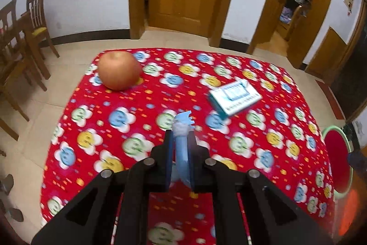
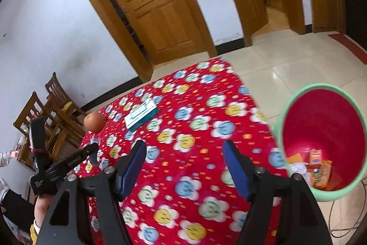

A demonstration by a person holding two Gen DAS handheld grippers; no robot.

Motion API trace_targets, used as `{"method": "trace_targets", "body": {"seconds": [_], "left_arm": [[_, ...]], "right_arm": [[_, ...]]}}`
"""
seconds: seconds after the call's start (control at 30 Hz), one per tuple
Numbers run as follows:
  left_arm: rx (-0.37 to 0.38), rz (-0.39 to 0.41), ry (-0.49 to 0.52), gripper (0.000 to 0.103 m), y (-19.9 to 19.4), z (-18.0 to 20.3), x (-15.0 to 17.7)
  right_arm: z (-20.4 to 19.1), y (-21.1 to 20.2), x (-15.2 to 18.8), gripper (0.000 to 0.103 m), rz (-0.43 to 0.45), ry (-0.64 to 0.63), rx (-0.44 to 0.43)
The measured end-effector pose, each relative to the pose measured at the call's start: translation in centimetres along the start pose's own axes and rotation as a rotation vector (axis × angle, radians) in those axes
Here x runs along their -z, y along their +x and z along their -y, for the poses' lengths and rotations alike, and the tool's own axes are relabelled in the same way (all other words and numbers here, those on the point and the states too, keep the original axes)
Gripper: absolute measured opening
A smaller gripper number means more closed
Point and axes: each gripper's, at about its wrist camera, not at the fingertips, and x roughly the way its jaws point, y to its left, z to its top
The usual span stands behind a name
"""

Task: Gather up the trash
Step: 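Grasp the white medicine box with the right tool while the left tool holds the blue tube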

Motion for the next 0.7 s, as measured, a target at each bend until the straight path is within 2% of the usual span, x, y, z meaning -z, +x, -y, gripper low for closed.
{"method": "trace_targets", "body": {"seconds": [0.3,0.43,0.5,0.7], "left_arm": [[-0.007,-0.008,-0.059,0.011,2.5,-4.2,-0.2],[-0.009,-0.009,-0.090,0.011,3.6,-5.4,0.3],[-0.005,-0.011,-0.108,0.011,3.9,-5.9,0.5],[0.021,-0.008,-0.135,0.011,4.2,-6.7,0.6]], "right_arm": [[-4.3,7.1,-1.3,0.082,-0.055,0.048,0.008],[-5.8,10.6,-2.0,0.083,-0.080,0.076,0.034],[-6.6,12.3,-2.3,0.088,-0.090,0.091,0.047],[-8.8,16.6,-3.4,0.089,-0.100,0.120,0.087]]}}
